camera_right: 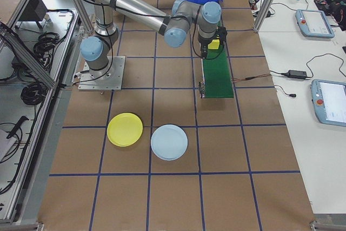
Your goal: Move block left to right into plate
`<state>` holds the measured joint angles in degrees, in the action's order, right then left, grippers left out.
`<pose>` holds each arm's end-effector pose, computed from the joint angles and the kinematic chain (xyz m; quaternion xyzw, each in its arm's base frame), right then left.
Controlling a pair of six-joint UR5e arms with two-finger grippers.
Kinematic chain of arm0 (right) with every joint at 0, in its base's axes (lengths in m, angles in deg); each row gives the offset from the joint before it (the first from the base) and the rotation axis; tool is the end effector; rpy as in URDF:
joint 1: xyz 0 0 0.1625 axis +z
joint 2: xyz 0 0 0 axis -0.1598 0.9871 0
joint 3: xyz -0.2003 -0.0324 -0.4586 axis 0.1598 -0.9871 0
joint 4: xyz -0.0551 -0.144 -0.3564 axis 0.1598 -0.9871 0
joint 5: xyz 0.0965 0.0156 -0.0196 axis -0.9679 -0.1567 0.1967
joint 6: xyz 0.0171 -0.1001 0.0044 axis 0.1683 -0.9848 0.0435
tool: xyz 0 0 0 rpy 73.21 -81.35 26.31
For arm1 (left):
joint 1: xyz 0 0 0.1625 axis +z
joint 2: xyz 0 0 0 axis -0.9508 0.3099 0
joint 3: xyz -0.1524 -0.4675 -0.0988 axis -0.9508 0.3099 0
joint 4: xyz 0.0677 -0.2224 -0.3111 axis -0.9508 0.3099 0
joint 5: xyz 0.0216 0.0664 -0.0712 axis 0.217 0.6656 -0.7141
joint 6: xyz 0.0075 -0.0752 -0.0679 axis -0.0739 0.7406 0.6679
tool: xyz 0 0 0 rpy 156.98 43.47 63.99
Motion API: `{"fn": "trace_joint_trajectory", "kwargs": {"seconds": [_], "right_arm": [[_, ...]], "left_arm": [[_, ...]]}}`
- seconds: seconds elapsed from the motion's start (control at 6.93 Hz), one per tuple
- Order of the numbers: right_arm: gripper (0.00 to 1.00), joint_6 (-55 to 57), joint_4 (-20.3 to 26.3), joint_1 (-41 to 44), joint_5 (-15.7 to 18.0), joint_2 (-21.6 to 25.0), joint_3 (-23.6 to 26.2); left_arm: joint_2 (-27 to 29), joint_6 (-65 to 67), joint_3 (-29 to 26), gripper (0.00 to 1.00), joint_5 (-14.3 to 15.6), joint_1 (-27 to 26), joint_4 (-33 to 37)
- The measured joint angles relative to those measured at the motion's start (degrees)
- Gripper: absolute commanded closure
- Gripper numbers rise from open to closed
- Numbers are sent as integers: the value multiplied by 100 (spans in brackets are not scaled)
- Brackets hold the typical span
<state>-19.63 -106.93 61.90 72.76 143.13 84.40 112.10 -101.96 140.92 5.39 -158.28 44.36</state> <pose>-0.0283 -0.5738 0.4289 0.0236 0.9912 -0.0143 0.1297 -0.1176 -0.5799 0.4982 -0.1382 -0.9738 0.1644 0.0743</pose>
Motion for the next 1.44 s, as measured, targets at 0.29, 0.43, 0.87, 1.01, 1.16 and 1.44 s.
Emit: {"fn": "trace_joint_trajectory", "kwargs": {"seconds": [0.29, 0.43, 0.87, 1.01, 1.16, 1.44], "right_arm": [[0, -32, -189, 0, -6, -27, 7], [0, -37, -452, 0, -7, -75, 11], [0, -39, -1152, 0, -172, -352, 5], [0, -39, -1385, 0, -270, -444, 7], [0, -36, -1476, 0, -316, -521, 9], [0, -29, -1636, 0, -529, -750, 7]], "left_arm": [[249, 737, 12, 61, -58, -771, -93], [484, 866, 40, 61, -54, -977, -303], [1133, 924, 59, 7, 19, -1092, -1102], [1194, 920, 39, 0, 162, -1092, -1163], [1228, 911, 11, 0, 296, -1092, -1183], [1175, 876, -21, 0, 453, -1067, -1174]]}}
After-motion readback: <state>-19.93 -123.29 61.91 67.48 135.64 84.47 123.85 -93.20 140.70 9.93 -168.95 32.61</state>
